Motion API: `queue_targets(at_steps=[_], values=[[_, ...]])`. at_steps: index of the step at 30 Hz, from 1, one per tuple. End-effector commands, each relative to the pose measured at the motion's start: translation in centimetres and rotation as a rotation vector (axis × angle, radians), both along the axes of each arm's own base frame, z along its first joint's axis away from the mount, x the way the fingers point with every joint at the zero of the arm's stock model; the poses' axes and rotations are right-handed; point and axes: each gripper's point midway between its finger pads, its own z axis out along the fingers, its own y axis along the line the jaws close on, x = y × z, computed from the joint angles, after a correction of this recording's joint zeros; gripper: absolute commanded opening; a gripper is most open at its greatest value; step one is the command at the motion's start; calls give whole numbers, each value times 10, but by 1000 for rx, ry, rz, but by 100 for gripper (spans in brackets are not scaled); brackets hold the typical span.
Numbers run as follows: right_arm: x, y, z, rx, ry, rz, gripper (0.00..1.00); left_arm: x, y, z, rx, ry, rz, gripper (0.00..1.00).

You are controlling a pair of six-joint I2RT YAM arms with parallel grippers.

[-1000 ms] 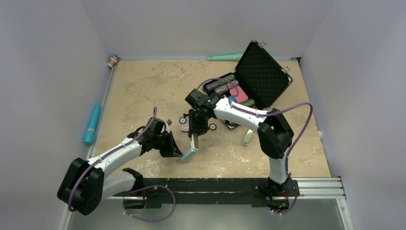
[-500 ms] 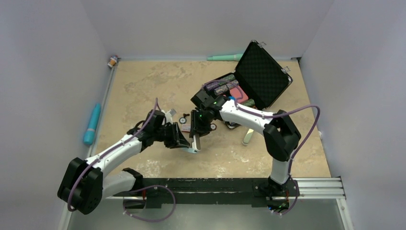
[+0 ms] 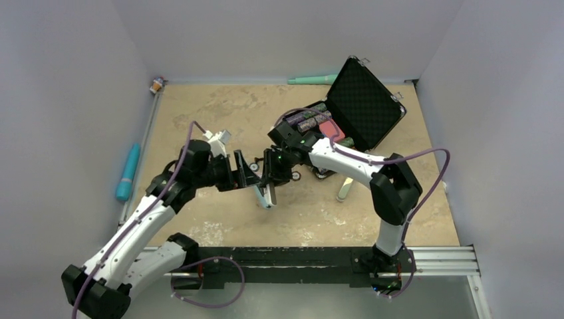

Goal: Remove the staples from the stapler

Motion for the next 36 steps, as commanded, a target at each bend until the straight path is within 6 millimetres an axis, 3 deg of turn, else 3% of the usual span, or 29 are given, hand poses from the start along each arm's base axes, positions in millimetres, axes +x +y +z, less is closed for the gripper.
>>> queue_targets(at_steps=[1, 7, 14, 18, 24, 30, 36], values=[[11, 10, 62, 147, -120, 39, 0, -3, 18, 40, 60, -96, 29, 83], [23, 11, 112, 294, -194, 24, 0, -13, 18, 83, -6, -188, 12, 83], [38, -3, 175, 480, -311, -31, 0, -6, 22, 115, -21, -269, 46, 82], [31, -5, 228, 677, -413, -34, 0, -5, 5, 137, -97, -274, -18, 82], [17, -14, 300, 950, -506, -83, 0, -7, -21, 195, -327, -412, -113, 80], [5, -22, 341, 1082, -544, -84, 0, -9, -30, 221, -400, -463, -172, 76], [3, -22, 348, 1102, -540, -80, 0, -9, -37, 235, -456, -484, -207, 62]])
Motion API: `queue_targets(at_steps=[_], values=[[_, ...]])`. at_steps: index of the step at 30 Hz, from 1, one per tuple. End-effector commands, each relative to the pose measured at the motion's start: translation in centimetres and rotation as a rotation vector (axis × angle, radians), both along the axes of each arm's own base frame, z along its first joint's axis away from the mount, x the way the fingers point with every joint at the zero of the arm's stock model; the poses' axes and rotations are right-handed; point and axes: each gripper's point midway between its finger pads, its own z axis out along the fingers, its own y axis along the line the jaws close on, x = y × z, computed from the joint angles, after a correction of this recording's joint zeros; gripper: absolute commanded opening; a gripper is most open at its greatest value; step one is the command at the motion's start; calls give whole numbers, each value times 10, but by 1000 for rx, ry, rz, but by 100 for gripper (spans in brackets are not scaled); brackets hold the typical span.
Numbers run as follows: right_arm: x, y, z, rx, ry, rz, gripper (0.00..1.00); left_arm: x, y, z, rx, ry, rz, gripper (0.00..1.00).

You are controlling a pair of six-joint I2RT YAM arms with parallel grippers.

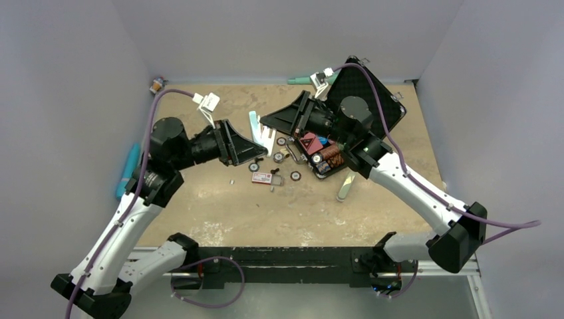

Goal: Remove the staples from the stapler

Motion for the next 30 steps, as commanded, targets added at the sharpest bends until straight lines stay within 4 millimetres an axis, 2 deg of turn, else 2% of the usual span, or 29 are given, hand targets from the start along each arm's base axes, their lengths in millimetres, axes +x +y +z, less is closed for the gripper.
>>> queue_targets(at_steps=[1, 3, 5, 8, 9, 12, 13, 15, 16, 17, 20, 22, 25, 28, 30], values=[[-15, -5, 36, 102, -63, 32, 0, -7, -4, 40, -90, -105, -49, 60], [-18, -5, 36, 110, -65, 38, 0, -6, -5, 43, -101, -115, -46, 55], [-22, -5, 34, 120, -63, 49, 0, -4, -7, 43, -106, -109, -51, 43], [-26, -8, 34, 136, -67, 55, 0, -3, -8, 41, -108, -101, -53, 5], [-27, -9, 34, 139, -70, 54, 0, -3, -8, 40, -106, -96, -53, 0], [-30, -14, 39, 136, -98, 38, 0, -3, -7, 36, -92, -90, -43, 0], [-31, -16, 41, 127, -113, 33, 15, -3, -6, 33, -82, -82, -41, 0], [-29, -23, 45, 83, -143, -15, 66, -2, -5, 29, -55, -75, -39, 0], [-23, -28, 45, 33, -160, -59, 86, -3, -5, 26, -41, -71, -40, 0], [-18, -36, 46, -20, -181, -111, 97, -3, -5, 23, -29, -70, -40, 0], [6, -77, 49, -171, -191, -337, 99, -1, -10, 8, 18, -62, -45, 0], [16, -111, 60, -226, -207, -481, 99, -4, -23, -10, 88, -54, -77, 0], [16, -149, 80, -256, -235, -637, 99, -5, -44, -42, 185, -15, -114, 0], [11, -173, 96, -267, -237, -729, 99, 0, -57, -78, 270, 45, -105, 0], [5, -184, 101, -267, -231, -760, 98, 6, -62, -110, 368, 89, -78, 0]])
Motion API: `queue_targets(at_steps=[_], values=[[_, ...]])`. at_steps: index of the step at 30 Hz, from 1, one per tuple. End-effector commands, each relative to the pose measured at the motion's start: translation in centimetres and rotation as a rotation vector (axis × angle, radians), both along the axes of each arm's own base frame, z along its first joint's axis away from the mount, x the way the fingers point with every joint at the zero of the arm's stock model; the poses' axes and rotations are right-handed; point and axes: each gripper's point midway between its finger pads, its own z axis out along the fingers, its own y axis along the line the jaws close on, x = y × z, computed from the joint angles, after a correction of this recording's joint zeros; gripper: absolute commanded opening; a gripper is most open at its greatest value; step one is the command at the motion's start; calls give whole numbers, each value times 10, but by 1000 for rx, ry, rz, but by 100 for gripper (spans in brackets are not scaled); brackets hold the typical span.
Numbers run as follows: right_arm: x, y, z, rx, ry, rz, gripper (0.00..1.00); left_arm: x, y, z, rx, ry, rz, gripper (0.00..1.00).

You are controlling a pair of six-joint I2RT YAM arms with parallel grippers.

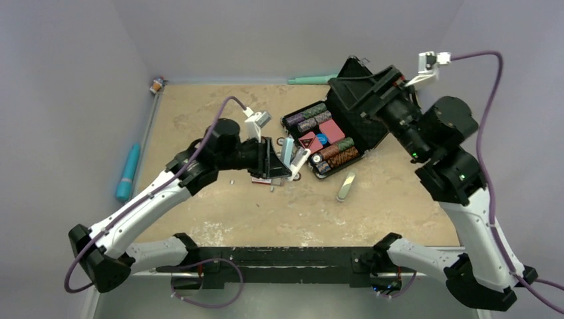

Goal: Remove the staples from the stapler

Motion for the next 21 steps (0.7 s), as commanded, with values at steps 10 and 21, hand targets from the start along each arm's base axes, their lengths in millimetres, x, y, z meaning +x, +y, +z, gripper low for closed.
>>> queue_targets(at_steps=[10, 21], values=[[-27, -58, -28, -8, 119, -182, 93, 13, -46, -167, 485, 77, -22, 0], [-45, -70, -28, 36, 140, -184, 92, 5, -109, -231, 577, 114, -75, 0]])
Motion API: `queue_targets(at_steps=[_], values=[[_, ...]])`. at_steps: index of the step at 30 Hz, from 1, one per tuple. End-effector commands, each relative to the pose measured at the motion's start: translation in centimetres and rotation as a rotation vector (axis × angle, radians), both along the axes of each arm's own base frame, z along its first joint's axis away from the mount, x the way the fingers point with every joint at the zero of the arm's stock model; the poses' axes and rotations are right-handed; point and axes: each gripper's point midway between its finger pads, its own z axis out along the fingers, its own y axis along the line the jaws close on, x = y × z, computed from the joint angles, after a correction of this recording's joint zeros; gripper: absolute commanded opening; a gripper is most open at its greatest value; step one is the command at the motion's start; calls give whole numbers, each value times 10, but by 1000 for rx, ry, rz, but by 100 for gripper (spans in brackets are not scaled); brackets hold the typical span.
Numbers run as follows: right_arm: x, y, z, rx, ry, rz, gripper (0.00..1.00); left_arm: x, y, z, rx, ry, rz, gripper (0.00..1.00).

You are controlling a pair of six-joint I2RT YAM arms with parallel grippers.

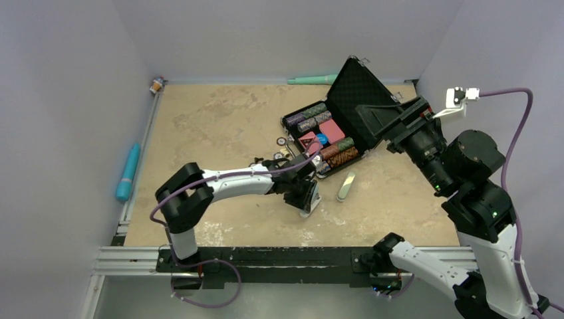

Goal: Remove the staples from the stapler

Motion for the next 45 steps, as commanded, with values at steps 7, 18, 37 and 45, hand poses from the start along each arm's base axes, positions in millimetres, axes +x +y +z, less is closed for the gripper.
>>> queue_targets(at_steps=[7, 18, 37, 45], values=[[-6, -6, 1, 36, 20, -16, 93, 12, -77, 5, -22, -126, -95, 0], [0, 0, -2, 26, 27, -8, 93, -9, -133, 20, -105, -64, -212, 8], [16, 18, -3, -6, 7, 28, 97, 8, 62, 119, 117, -328, -34, 77], [25, 39, -22, -19, 45, 95, 95, 25, 131, 97, 203, -347, 81, 64]])
